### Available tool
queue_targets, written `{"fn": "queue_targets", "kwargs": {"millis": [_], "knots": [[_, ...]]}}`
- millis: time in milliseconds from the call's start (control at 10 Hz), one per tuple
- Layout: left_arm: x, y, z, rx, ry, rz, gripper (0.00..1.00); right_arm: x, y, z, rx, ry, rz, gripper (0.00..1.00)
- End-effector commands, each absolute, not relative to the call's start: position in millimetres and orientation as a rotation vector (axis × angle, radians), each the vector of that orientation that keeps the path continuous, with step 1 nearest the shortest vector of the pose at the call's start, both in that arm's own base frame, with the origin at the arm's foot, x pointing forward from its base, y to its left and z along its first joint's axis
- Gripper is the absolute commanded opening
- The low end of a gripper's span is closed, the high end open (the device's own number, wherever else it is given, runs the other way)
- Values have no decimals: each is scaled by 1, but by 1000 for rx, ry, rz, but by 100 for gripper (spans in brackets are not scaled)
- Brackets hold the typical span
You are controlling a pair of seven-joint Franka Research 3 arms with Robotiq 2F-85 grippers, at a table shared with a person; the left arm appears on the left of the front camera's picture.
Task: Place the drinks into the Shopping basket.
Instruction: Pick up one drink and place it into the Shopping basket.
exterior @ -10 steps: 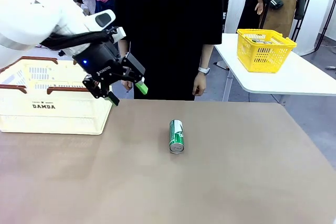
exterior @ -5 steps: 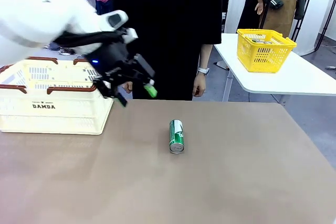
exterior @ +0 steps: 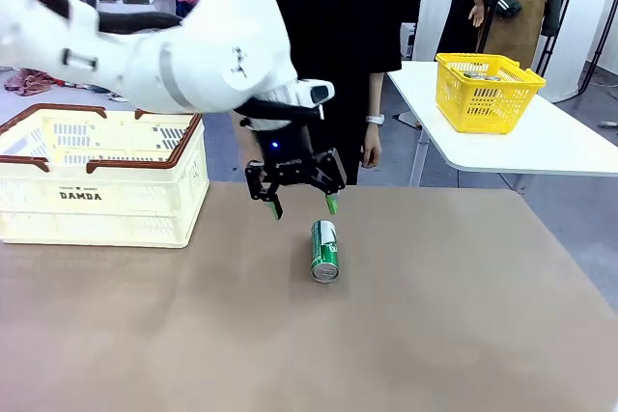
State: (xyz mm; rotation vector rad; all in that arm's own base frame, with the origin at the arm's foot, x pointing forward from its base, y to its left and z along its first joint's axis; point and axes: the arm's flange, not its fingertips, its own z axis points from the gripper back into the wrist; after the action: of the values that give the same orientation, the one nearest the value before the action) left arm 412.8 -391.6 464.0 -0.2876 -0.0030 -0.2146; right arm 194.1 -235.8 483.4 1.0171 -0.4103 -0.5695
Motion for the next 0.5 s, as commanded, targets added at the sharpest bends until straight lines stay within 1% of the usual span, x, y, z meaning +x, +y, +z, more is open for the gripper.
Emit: {"fn": "queue_targets", "kwargs": {"millis": [0,100,300,400], "knots": [[434,-415,449,-251,-55,-2,100,193,-236,485,1025,-425,-550,100],[438,-416,437,-272,-56,36,100,193,-236,485,1025,-425,-550,100],[446,-426,403,-236,-22,106,100,193,-236,485,1025,-425,-550,100],[451,-434,384,-197,-47,133,100,193,-236,485,1025,-425,-550,100]]}}
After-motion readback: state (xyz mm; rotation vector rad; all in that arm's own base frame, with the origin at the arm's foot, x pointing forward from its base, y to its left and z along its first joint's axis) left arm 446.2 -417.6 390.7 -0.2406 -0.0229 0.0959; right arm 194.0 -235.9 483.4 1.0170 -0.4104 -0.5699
